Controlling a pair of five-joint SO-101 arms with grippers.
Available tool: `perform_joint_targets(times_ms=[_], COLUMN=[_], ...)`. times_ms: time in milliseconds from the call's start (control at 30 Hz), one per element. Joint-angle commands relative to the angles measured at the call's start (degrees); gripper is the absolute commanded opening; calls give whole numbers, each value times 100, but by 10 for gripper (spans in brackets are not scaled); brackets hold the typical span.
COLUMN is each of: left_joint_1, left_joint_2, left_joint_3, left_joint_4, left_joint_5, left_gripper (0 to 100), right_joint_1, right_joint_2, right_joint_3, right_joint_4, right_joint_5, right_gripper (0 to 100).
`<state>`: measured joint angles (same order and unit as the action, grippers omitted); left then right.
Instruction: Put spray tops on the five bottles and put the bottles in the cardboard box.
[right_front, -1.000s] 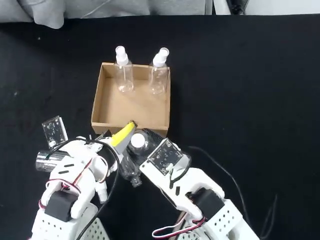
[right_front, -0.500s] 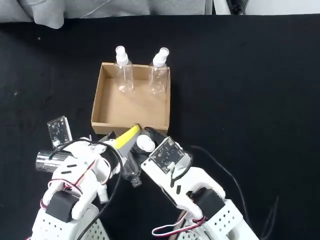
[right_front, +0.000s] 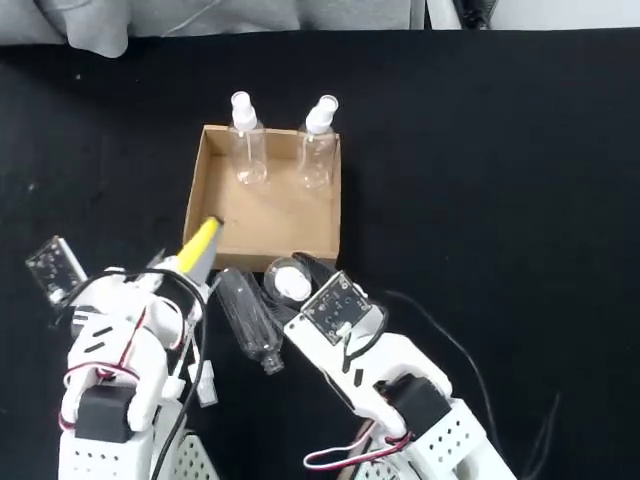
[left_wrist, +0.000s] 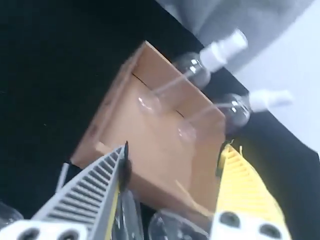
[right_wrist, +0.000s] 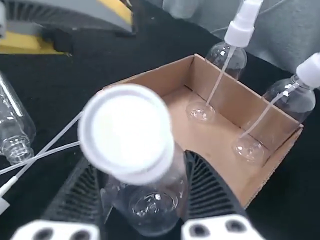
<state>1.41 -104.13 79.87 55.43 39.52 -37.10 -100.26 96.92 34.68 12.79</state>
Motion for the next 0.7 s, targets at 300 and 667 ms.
perform_joint_targets(times_ms=[300,667], left_joint_1=[-1684,-1692], left_joint_2=[-35,-9], left_joint_3=[-338,-13], left_joint_4=[-26,18], left_joint_5=[-70,-695], left_gripper=[275,273], right_joint_1=[255,255], right_joint_2=[-101,-101], right_joint_3=[-277,-277], right_joint_4=[457,484], right_joint_5=[-53,-62], right_gripper=[18,18])
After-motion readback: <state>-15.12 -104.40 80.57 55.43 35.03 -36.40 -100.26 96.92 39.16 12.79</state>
